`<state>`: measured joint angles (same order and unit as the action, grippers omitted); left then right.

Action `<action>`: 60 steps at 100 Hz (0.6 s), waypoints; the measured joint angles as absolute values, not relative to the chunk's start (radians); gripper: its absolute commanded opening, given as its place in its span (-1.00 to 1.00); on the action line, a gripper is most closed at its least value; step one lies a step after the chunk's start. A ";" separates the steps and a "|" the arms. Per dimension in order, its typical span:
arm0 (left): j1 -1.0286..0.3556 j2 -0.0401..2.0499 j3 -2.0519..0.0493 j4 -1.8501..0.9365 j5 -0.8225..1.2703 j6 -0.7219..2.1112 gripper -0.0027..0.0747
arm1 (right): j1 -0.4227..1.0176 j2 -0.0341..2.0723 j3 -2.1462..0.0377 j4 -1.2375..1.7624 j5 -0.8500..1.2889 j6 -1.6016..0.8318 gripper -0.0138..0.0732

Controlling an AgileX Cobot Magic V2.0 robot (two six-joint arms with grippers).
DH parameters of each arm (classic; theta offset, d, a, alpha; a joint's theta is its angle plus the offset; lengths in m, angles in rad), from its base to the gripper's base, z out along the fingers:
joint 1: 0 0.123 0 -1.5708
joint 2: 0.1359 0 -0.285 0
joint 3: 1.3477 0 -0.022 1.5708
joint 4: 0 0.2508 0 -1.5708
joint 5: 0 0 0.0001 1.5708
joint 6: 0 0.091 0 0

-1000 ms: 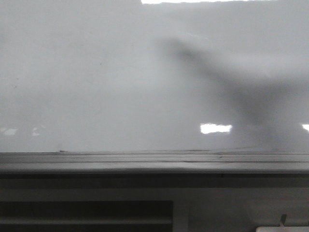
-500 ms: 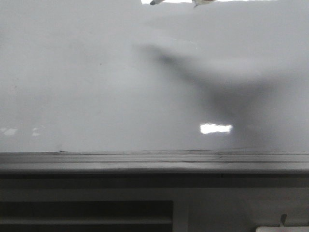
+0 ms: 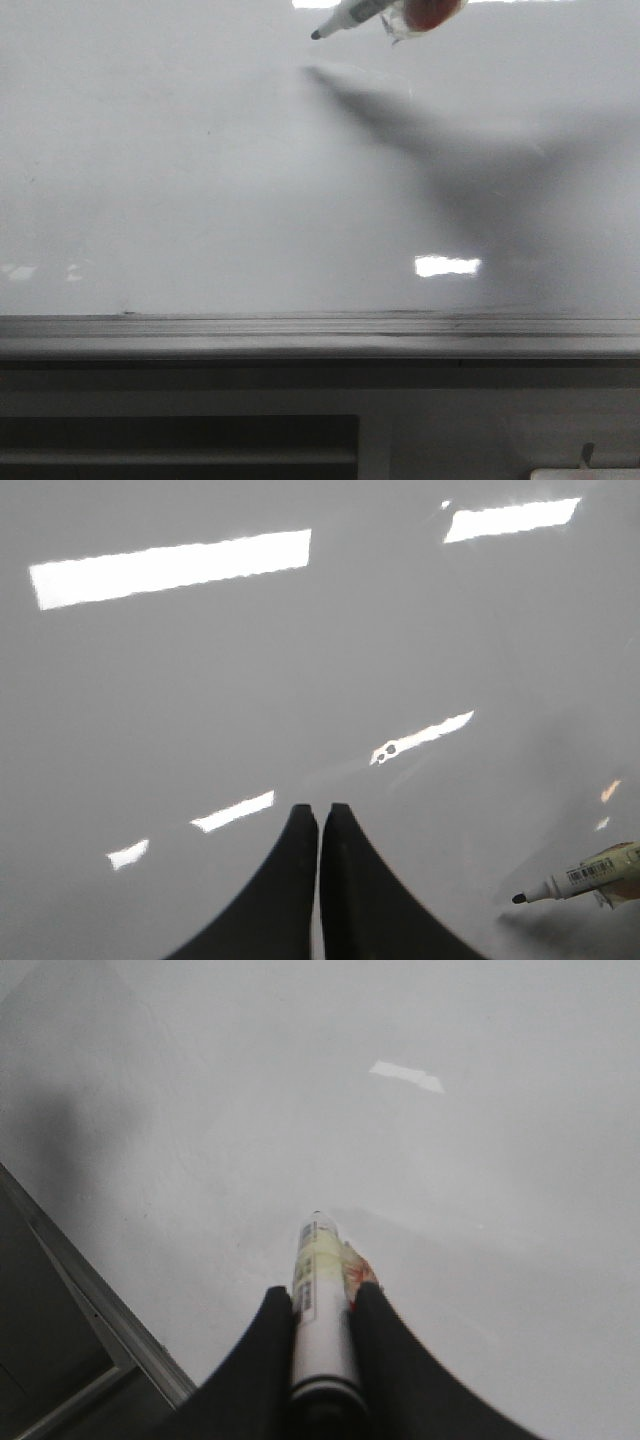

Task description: Write number 2 on whiteboard

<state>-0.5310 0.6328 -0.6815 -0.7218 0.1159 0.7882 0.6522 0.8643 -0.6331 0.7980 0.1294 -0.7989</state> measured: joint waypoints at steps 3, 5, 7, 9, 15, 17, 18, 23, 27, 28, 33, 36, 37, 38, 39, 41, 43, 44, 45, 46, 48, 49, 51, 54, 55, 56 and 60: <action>-0.531 0.633 -0.682 -0.722 0.116 0.788 -0.98 | 0.654 0.864 -0.633 0.798 0.129 -0.799 -0.79; -0.531 0.633 -0.682 -0.722 0.116 0.788 -0.98 | 0.654 0.864 -0.633 0.798 0.131 -0.799 -0.79; -0.531 0.633 -0.682 -0.722 0.115 0.788 -0.98 | 0.654 0.864 -0.633 0.798 0.136 -0.799 -0.79; -0.531 0.633 -0.682 -0.722 0.115 0.788 -0.98 | 0.654 0.864 -0.633 0.796 0.138 -0.799 -0.79; -0.531 0.633 -0.682 -0.722 0.115 0.788 -0.98 | 0.654 0.864 -0.633 0.794 0.148 -0.799 -0.79; -0.531 0.633 -0.682 -0.722 0.115 0.788 -0.98 | 0.654 0.864 -0.633 0.792 0.150 -0.799 -0.79; -0.531 0.633 -0.682 -0.722 0.115 0.788 -0.98 | 0.654 0.864 -0.633 0.792 0.152 -0.799 -0.79; -0.531 0.633 -0.682 -0.722 0.115 0.788 -0.98 | 0.654 0.864 -0.633 0.790 0.154 -0.799 -0.79; -0.531 0.633 -0.682 -0.722 0.115 0.788 -0.98 | 0.654 0.866 -0.633 0.788 0.154 -0.799 -0.79; -0.531 0.633 -0.682 -0.722 0.115 0.788 -0.98 | 0.654 0.868 -0.633 0.788 0.154 -0.799 -0.79; -0.531 0.633 -0.682 -0.722 0.115 0.788 -0.98 | 0.654 0.873 -0.633 0.785 0.158 -0.799 -0.79; -0.531 0.633 -0.682 -0.722 0.115 0.788 -0.98 | 0.654 0.883 -0.633 0.785 0.161 -0.799 -0.79; -0.531 0.633 -0.682 -0.722 0.115 0.788 -0.98 | 0.654 0.884 -0.633 0.785 0.163 -0.799 -0.79; -0.531 0.633 -0.682 -0.722 0.115 0.788 -0.98 | 0.654 0.885 -0.633 0.785 0.163 -0.799 -0.79; -0.531 0.633 -0.682 -0.722 0.115 0.788 -0.98 | 0.654 0.890 -0.633 0.785 0.165 -0.799 -0.79; -0.531 0.633 -0.682 -0.722 0.115 0.788 -0.98 | 0.654 0.897 -0.633 0.785 0.165 -0.799 -0.79; -0.531 0.633 -0.682 -0.722 0.115 0.788 -0.98 | 0.654 0.903 -0.633 0.785 0.167 -0.799 -0.79; -0.531 0.633 -0.682 -0.722 0.115 0.788 -0.98 | 0.654 0.906 -0.633 0.785 0.167 -0.799 -0.79; -0.531 0.633 -0.682 -0.722 0.115 0.788 -0.98 | 0.654 0.908 -0.633 0.785 0.169 -0.799 -0.79; -0.531 0.633 -0.682 -0.722 0.115 0.788 -0.98 | 0.654 0.913 -0.633 0.785 0.169 -0.799 -0.79; -0.531 0.633 -0.682 -0.722 0.115 0.788 -0.98 | 0.654 0.920 -0.633 0.785 0.169 -0.799 -0.79; -0.531 0.633 -0.682 -0.722 0.115 0.788 -0.98 | 0.654 0.922 -0.633 0.784 0.169 -0.799 -0.79; -0.531 0.633 -0.682 -0.722 0.115 0.788 -0.98 | 0.654 0.928 -0.633 0.784 0.169 -0.799 -0.79; -0.531 0.633 -0.682 -0.722 0.115 0.788 -0.98 | 0.654 0.935 -0.633 0.784 0.169 -0.799 -0.79; -0.531 0.633 -0.682 -0.722 0.115 0.788 -0.98 | 0.654 0.938 -0.633 0.784 0.169 -0.799 -0.79; -0.531 0.633 -0.682 -0.722 0.115 0.788 -0.98 | 0.654 0.939 -0.633 0.784 0.169 -0.801 -0.79; -0.531 0.633 -0.682 -0.722 0.115 0.788 -0.98 | 0.654 0.945 -0.633 0.784 0.169 -0.801 -0.79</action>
